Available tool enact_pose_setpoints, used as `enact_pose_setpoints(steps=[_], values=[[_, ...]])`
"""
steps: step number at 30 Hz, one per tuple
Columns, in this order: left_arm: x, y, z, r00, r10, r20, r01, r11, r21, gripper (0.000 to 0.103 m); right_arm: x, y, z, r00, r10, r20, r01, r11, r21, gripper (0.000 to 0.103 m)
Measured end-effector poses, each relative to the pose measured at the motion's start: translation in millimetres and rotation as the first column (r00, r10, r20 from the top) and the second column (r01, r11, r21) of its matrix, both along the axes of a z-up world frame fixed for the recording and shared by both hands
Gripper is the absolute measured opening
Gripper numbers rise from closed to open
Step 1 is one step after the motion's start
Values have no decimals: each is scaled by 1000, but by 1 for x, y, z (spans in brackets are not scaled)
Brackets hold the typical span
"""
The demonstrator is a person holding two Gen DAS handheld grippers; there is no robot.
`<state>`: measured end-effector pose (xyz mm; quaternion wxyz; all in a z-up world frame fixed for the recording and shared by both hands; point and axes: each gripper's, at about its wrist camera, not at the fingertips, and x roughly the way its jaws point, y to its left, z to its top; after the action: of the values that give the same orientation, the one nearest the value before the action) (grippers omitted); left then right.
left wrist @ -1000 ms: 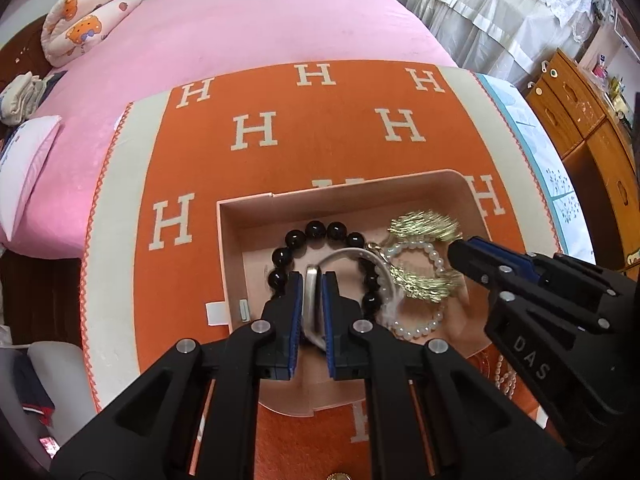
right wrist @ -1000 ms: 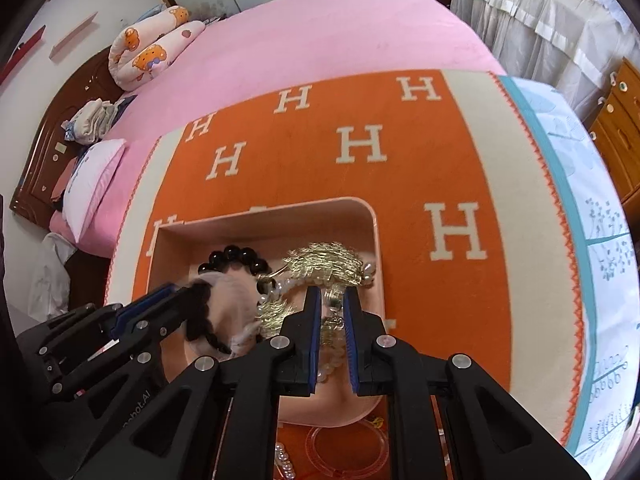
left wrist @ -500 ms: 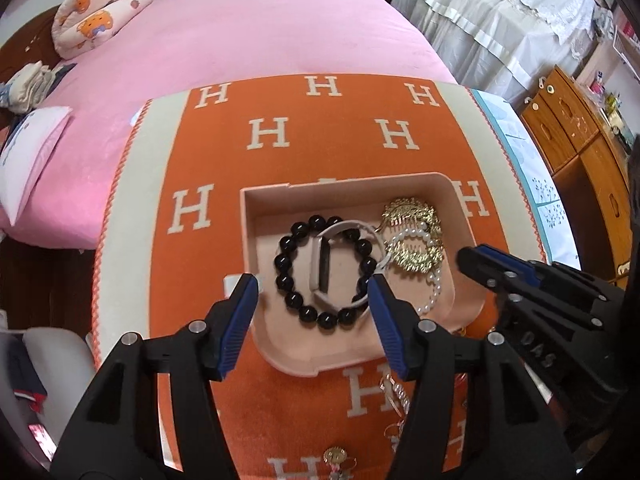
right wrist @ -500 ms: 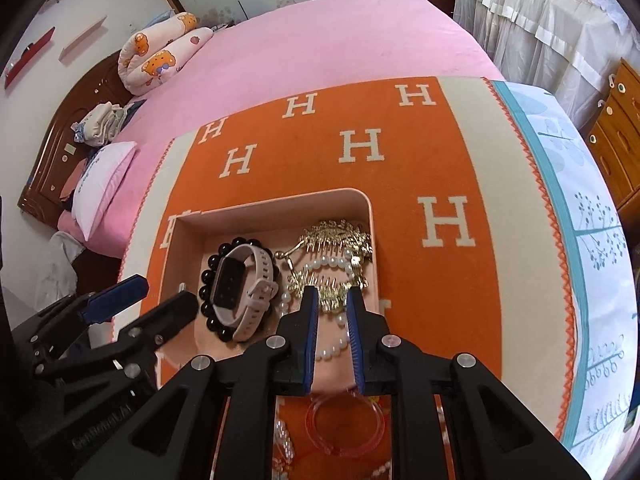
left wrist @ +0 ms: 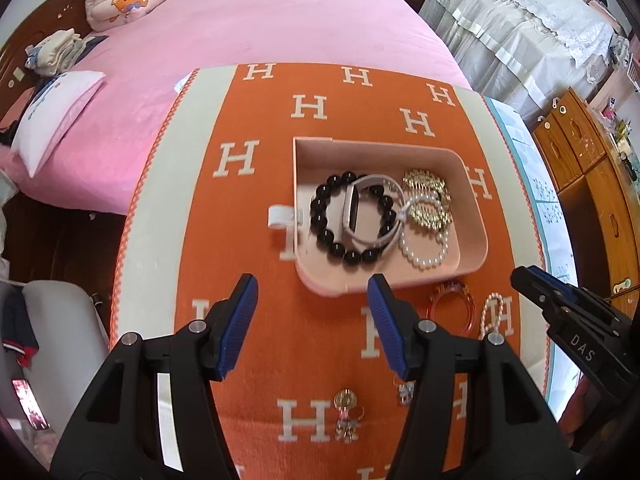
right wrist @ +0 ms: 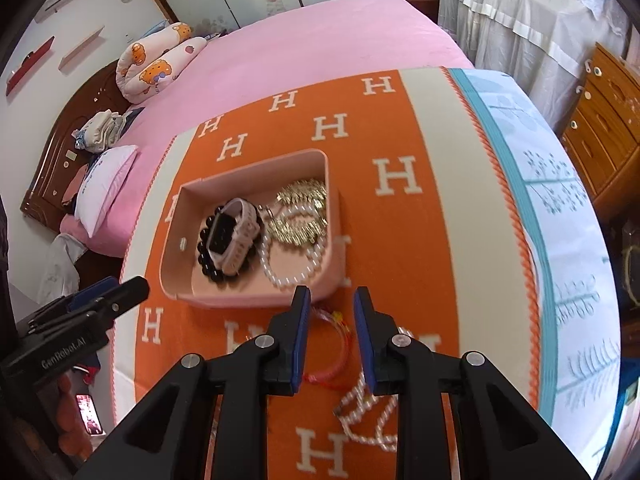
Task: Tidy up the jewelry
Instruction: 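Grasp a small gold charm with the left gripper while the right gripper grasps the blue flower charm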
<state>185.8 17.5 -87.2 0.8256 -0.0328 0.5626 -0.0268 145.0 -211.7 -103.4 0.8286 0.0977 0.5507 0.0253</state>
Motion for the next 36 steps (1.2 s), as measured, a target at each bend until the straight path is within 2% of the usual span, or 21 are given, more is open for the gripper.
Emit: enact_pose_setpoints(steps=[11,18,22,25,34,36], values=[[-45,-1,-7,1000,7,-22,-7,1000,1,54,-57,-22,-6,999,-11,-33,11,1000,-11,22],[-76,-8,-25,998,-8,-68,8,1000,5,54,-81,-28,-18,998,2,-56,-3,1000,-18,22],[-98,-16,-41,996,-29,-90,30,1000,8,54,-92,-33,-28,998,14,-64,-14,1000,-14,32],[-112,-23,-53,994,-43,-99,45,999,18,54,-102,-37,-33,998,23,-63,-24,1000,-15,32],[-126,-24,-69,996,-10,-90,11,1000,9,54,-120,-20,-43,991,123,-48,-123,992,8,32],[-128,-26,-71,996,-5,-84,6,1000,9,49,-124,-11,-43,987,154,-40,-154,988,12,32]])
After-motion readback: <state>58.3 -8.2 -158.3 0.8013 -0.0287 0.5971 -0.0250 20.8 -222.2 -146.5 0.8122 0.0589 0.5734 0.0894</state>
